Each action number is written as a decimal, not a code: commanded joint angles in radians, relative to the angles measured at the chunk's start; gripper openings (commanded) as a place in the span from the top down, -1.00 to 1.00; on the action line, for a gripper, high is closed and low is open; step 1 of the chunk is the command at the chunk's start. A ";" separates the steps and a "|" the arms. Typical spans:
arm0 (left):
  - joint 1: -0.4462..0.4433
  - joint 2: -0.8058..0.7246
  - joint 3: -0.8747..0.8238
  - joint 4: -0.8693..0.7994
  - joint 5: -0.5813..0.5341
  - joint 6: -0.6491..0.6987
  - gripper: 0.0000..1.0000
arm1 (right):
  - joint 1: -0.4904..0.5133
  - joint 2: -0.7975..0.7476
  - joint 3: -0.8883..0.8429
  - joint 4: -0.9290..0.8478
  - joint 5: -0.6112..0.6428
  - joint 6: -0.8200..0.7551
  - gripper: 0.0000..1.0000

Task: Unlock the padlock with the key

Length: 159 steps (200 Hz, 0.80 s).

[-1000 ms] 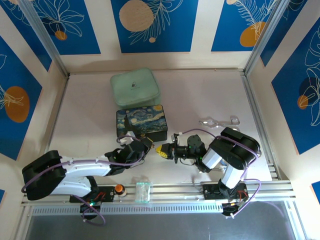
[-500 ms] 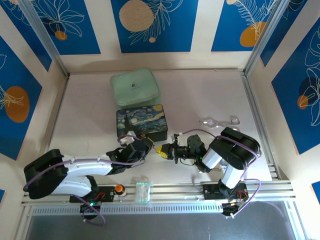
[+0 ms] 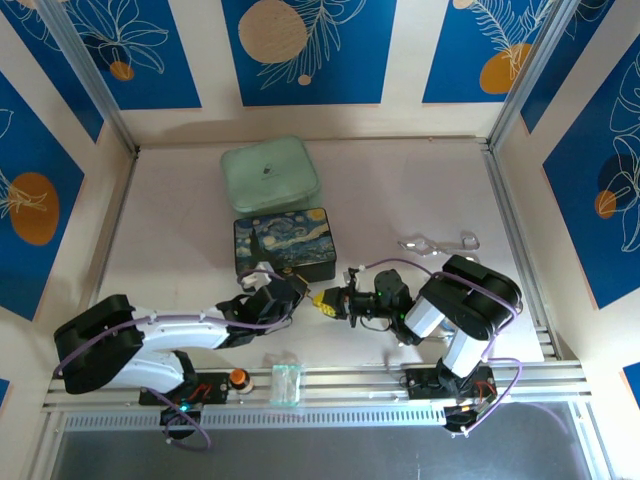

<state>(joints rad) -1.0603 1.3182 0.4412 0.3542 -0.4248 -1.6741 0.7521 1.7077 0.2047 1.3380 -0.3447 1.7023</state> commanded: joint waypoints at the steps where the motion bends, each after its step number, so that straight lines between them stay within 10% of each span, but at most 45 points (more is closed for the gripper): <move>1: 0.006 -0.020 0.013 -0.046 -0.026 0.022 1.00 | -0.017 -0.039 -0.002 0.065 0.018 -0.016 1.00; 159: 0.029 -0.075 0.023 -0.050 -0.061 0.053 1.00 | 0.012 -0.018 -0.011 0.048 0.029 -0.020 1.00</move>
<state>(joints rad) -1.0470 1.2900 0.4393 0.2939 -0.4339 -1.6661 0.7544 1.6810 0.2012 1.3766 -0.3359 1.7023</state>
